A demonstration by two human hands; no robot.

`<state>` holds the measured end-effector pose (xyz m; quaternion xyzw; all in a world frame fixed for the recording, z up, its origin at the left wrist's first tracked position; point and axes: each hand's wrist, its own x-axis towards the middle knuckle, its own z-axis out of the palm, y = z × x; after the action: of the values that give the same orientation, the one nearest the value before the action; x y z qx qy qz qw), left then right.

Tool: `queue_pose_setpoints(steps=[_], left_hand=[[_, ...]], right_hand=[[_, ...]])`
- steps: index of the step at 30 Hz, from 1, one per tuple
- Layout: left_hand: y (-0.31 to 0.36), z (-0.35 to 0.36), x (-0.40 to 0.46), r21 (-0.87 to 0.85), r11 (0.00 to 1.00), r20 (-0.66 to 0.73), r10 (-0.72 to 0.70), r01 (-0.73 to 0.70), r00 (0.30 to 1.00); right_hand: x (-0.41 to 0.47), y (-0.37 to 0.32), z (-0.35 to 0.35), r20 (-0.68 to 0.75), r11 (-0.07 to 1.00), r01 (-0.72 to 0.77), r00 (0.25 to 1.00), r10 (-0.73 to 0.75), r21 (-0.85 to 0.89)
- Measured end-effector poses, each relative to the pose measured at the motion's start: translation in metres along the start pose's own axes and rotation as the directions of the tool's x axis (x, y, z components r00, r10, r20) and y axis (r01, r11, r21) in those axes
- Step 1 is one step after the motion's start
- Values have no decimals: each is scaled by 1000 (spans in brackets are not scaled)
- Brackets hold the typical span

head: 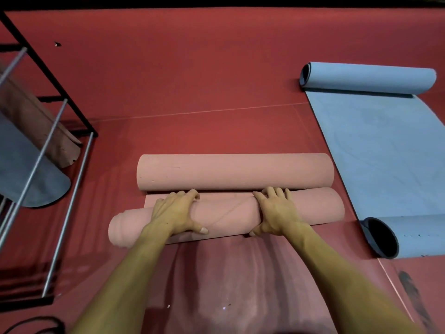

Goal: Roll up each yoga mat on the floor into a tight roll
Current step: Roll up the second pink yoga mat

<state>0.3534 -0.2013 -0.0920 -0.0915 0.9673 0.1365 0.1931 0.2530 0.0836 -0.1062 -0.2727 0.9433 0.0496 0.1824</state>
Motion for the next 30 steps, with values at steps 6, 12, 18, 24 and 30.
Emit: queue_pose_setpoints(steps=[6,12,18,24,30], left_hand=[[9,-4,2,68,998,60,-3,-1,998],[28,19,0,246,967,9,-68,64,998],[12,3,0,101,995,118,-13,1,993],[13,3,-12,-15,1000,249,-10,15,968],[21,13,-18,-34,999,256,42,-35,966]], right_hand=[[5,0,-12,30,997,-20,999,18,70],[15,-4,-18,178,1000,-21,984,21,-3],[17,-7,-26,249,999,-18,968,25,-29],[1,-6,-19,262,1000,-16,965,12,13],[-9,-13,-20,222,998,-5,975,-10,69]])
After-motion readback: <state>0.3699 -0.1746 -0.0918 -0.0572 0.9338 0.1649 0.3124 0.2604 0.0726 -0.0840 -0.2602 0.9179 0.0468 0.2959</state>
